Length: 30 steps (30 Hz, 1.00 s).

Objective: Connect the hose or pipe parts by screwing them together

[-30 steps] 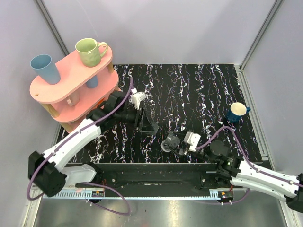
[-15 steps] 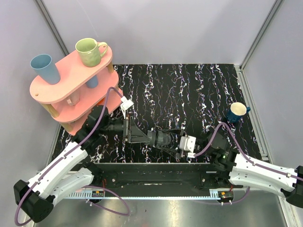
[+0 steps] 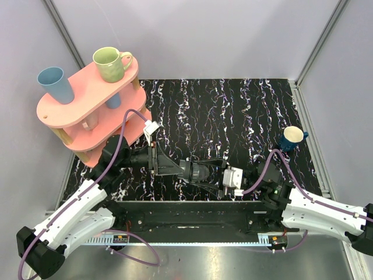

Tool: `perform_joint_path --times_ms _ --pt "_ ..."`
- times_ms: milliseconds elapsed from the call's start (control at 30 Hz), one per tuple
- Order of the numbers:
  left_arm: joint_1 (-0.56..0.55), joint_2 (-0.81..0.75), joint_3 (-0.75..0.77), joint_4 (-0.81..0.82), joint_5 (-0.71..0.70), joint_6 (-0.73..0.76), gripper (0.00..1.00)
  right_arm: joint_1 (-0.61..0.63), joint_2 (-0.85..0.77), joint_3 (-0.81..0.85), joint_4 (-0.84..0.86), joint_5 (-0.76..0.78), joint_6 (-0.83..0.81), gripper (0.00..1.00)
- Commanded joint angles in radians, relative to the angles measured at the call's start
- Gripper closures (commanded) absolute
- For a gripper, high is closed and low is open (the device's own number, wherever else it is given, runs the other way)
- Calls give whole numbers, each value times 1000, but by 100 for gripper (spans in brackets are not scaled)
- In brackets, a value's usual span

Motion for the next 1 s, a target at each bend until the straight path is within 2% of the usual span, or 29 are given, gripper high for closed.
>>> perform_joint_path --times_ms 0,400,633,833,967 --pt "-2 -12 16 60 10 -35 100 5 7 52 14 10 -16 77" --pt "-2 -11 1 64 8 -29 100 5 66 87 -2 72 -28 75" --pt "-2 -11 16 12 -1 18 100 5 89 102 -35 86 -25 74" --pt "-1 -4 17 3 16 26 100 3 81 58 15 145 -21 73" --pt "-2 2 13 9 14 25 100 3 69 56 52 116 19 73"
